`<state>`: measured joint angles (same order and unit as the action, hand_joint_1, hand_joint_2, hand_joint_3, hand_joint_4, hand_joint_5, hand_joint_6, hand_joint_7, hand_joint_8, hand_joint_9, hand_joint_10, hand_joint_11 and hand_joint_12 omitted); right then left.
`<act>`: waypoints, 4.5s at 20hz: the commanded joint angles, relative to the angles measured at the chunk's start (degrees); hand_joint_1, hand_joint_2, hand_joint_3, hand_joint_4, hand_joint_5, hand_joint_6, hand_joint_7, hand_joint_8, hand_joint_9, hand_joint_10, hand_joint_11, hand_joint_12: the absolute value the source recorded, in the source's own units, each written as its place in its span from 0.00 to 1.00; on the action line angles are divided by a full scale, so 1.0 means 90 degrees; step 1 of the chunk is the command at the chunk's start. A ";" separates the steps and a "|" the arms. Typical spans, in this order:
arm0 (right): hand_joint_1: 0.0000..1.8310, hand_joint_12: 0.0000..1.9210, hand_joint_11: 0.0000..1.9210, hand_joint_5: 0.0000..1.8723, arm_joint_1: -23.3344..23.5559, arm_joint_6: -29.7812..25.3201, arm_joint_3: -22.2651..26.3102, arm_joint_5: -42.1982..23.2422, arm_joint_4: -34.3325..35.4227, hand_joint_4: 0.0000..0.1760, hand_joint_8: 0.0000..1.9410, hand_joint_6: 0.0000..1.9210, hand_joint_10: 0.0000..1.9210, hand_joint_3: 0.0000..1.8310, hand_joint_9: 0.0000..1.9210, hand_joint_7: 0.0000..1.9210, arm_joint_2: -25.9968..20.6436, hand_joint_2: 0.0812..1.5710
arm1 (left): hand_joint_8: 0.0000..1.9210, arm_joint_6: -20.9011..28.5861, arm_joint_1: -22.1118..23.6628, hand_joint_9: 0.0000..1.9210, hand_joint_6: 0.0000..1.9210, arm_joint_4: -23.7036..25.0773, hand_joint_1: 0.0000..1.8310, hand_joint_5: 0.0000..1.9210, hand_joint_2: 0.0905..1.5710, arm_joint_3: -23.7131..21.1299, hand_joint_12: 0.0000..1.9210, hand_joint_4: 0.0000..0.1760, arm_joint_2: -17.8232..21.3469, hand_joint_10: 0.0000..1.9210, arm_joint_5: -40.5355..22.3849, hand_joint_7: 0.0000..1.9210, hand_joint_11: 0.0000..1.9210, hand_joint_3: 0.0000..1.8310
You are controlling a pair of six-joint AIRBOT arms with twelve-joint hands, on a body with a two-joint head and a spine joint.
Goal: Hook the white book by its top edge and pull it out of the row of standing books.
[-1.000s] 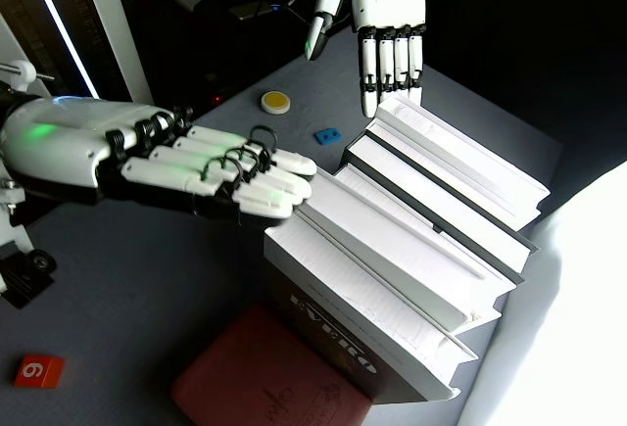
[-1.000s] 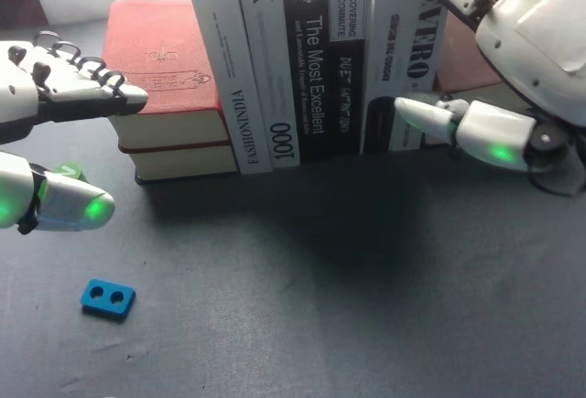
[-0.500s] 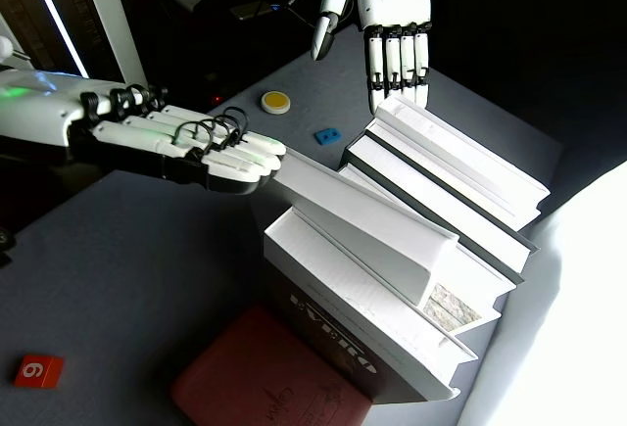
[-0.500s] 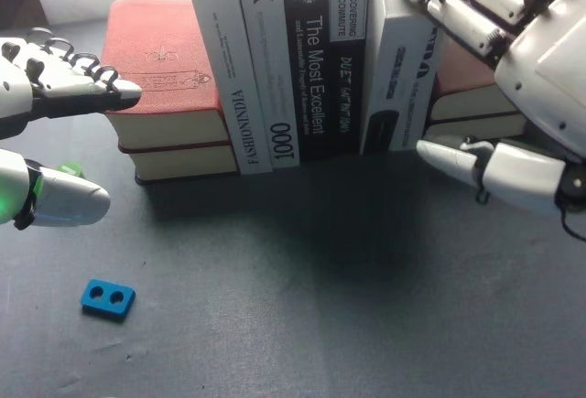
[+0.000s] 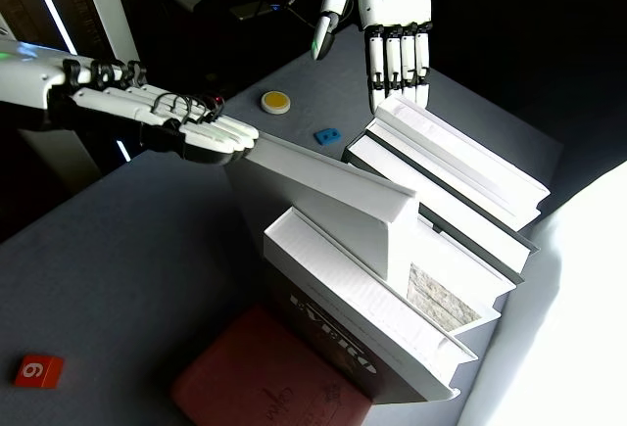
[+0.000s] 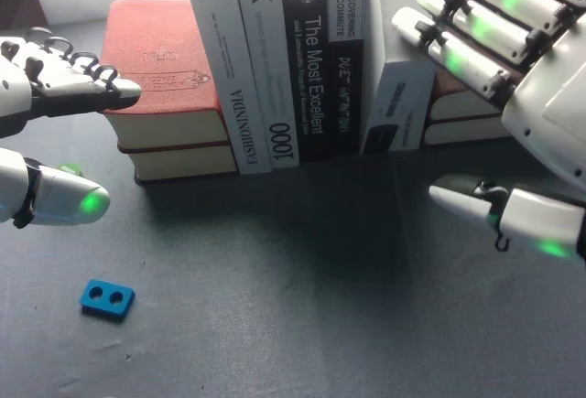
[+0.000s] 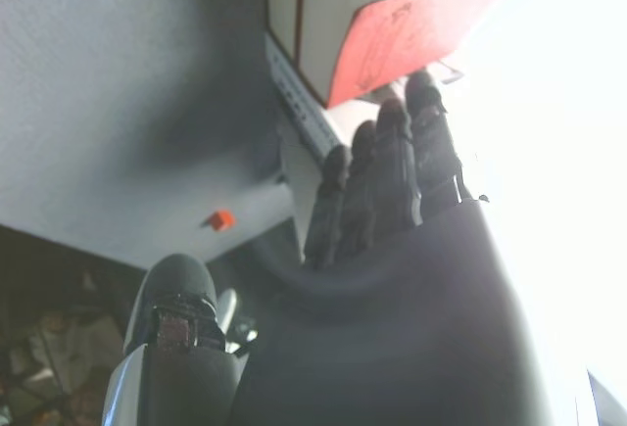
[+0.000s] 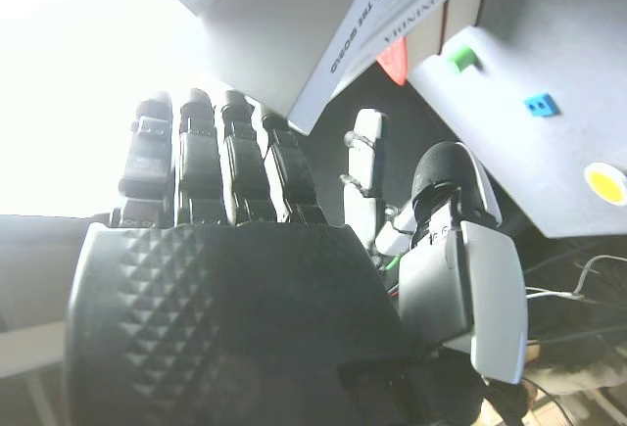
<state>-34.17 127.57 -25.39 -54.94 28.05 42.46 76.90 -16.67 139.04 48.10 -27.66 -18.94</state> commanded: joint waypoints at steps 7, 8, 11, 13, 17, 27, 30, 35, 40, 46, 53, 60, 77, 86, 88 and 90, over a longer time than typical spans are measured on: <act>0.00 0.00 0.01 0.08 -0.0114 -0.0018 0.0364 -0.0158 -0.0223 0.00 0.00 0.00 0.00 0.00 0.03 0.06 -0.0376 0.75 | 0.00 0.0012 0.0042 0.00 0.00 -0.0097 0.00 0.00 0.76 0.0044 0.04 0.00 0.0003 0.00 0.0499 0.00 0.00 0.00; 0.00 0.00 0.01 0.08 -0.0145 0.0024 0.0400 -0.0158 -0.0223 0.00 0.00 0.00 0.00 0.00 0.03 0.06 -0.0399 0.75 | 0.00 0.0012 0.0042 0.00 0.00 -0.0097 0.00 0.00 0.76 0.0049 0.04 0.00 0.0003 0.00 0.0496 0.00 0.00 0.00; 0.00 0.00 0.00 0.07 -0.0284 0.0162 0.0556 -0.0154 -0.0223 0.00 0.00 0.00 0.00 0.00 0.03 0.06 -0.0504 0.75 | 0.00 0.0012 0.0044 0.02 0.00 -0.0098 0.00 0.01 0.76 0.0063 0.11 0.00 0.0003 0.00 0.0496 0.02 0.00 0.00; 0.00 0.00 0.01 0.08 -0.0322 0.0162 0.0579 -0.0084 -0.0223 0.00 0.00 0.00 0.00 0.00 0.03 0.06 -0.0521 0.75 | 0.00 0.0012 0.0044 0.02 0.00 -0.0100 0.00 0.01 0.76 0.0064 0.09 0.00 0.0003 0.00 0.0480 0.02 0.00 0.00; 0.00 0.01 0.01 0.08 -0.0421 0.0172 0.0594 0.0150 -0.0145 0.00 0.01 0.01 0.01 0.00 0.04 0.07 -0.0560 0.75 | 0.00 0.0013 0.0051 0.01 0.00 -0.0102 0.00 0.00 0.76 0.0063 0.07 0.00 0.0007 0.00 0.0479 0.01 0.00 0.00; 0.00 0.01 0.01 0.08 -0.0581 0.0374 0.0693 0.0503 0.0149 0.00 0.00 0.00 0.00 0.00 0.04 0.06 -0.0595 0.75 | 0.00 0.0013 0.0050 0.02 0.00 -0.0102 0.00 0.01 0.76 0.0057 0.08 0.00 0.0008 0.00 0.0476 0.02 0.00 0.00; 0.00 0.01 0.01 0.08 -0.0570 0.0374 0.0691 0.0497 0.0153 0.00 0.00 0.00 0.00 0.00 0.04 0.06 -0.0599 0.75 | 0.00 0.0013 0.0050 0.02 0.00 -0.0102 0.00 0.01 0.76 0.0059 0.07 0.00 0.0005 0.00 0.0473 0.02 0.00 0.00; 0.00 0.00 0.01 0.08 -0.0648 0.0383 0.0694 0.0539 0.0153 0.00 0.00 0.00 0.00 0.00 0.03 0.06 -0.0609 0.75 | 0.00 0.0013 0.0050 0.01 0.00 -0.0102 0.00 0.00 0.76 0.0061 0.07 0.00 0.0007 0.00 0.0477 0.02 0.00 0.00; 0.00 0.01 0.02 0.09 -0.0675 0.0443 0.0680 0.0678 0.0260 0.00 0.00 0.00 0.00 0.00 0.04 0.07 -0.0607 0.75 | 0.00 0.0013 0.0051 0.01 0.00 -0.0102 0.00 0.00 0.76 0.0095 0.04 0.00 0.0000 0.00 0.0482 0.01 0.00 0.00; 0.00 0.01 0.01 0.08 -0.0757 0.0688 0.0499 0.0968 0.0689 0.00 0.00 0.00 0.00 0.00 0.04 0.07 -0.0474 0.75 | 0.00 0.0013 0.0045 0.01 0.00 -0.0099 0.00 0.00 0.76 0.0122 0.06 0.00 -0.0010 0.00 0.0486 0.01 0.00 0.00; 0.00 0.02 0.00 0.08 -0.0878 0.0975 0.0312 0.0981 0.0872 0.00 0.00 0.00 0.00 0.00 0.04 0.06 -0.0231 0.75 | 0.00 0.0013 0.0042 0.00 0.00 -0.0098 0.00 0.00 0.76 0.0146 0.03 0.00 -0.0016 0.00 0.0513 0.00 0.00 0.00; 0.00 0.03 0.01 0.10 -0.0889 0.1073 0.0333 0.1005 0.0960 0.00 0.00 0.00 0.00 0.00 0.05 0.08 -0.0198 0.75 | 0.00 0.0012 0.0039 0.01 0.00 -0.0097 0.00 0.00 0.76 0.0153 0.07 0.00 -0.0016 0.00 0.0517 0.01 0.00 0.00; 0.00 0.05 0.00 0.09 0.0987 -0.0708 0.1254 0.2537 0.0960 0.00 0.00 0.00 0.00 0.00 0.04 0.07 -0.1777 0.76 | 0.00 -0.0030 0.0071 0.02 0.00 -0.0091 0.00 0.01 0.76 0.0198 0.10 0.00 0.0025 0.00 0.0480 0.02 0.00 0.00; 0.00 0.07 0.00 0.10 0.2359 -0.2529 0.0722 0.3619 0.0961 0.00 0.00 0.00 0.00 0.00 0.05 0.08 -0.1775 0.76 | 0.00 -0.0031 0.0074 0.02 0.00 -0.0093 0.00 0.01 0.76 0.0125 0.09 0.00 0.0032 0.00 0.0512 0.02 0.00 0.00; 0.00 0.04 0.00 0.08 0.2498 -0.2804 0.0673 0.3619 0.0960 0.00 0.00 0.00 0.00 0.00 0.04 0.06 -0.1699 0.76 | 0.00 -0.0031 0.0074 0.02 0.00 -0.0093 0.00 0.01 0.76 0.0130 0.08 0.00 0.0030 0.00 0.0522 0.02 0.00 0.00; 0.00 0.06 0.00 0.09 0.2625 -0.2962 0.0612 0.3619 0.0960 0.00 0.00 0.00 0.00 0.00 0.04 0.07 -0.1638 0.76 | 0.00 -0.0031 0.0072 0.02 0.00 -0.0093 0.00 0.01 0.76 0.0134 0.07 0.00 0.0018 0.00 0.0534 0.02 0.00 0.00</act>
<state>-11.22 100.73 -19.84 -16.97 37.67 28.05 76.73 -16.71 139.06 49.23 -27.66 -18.68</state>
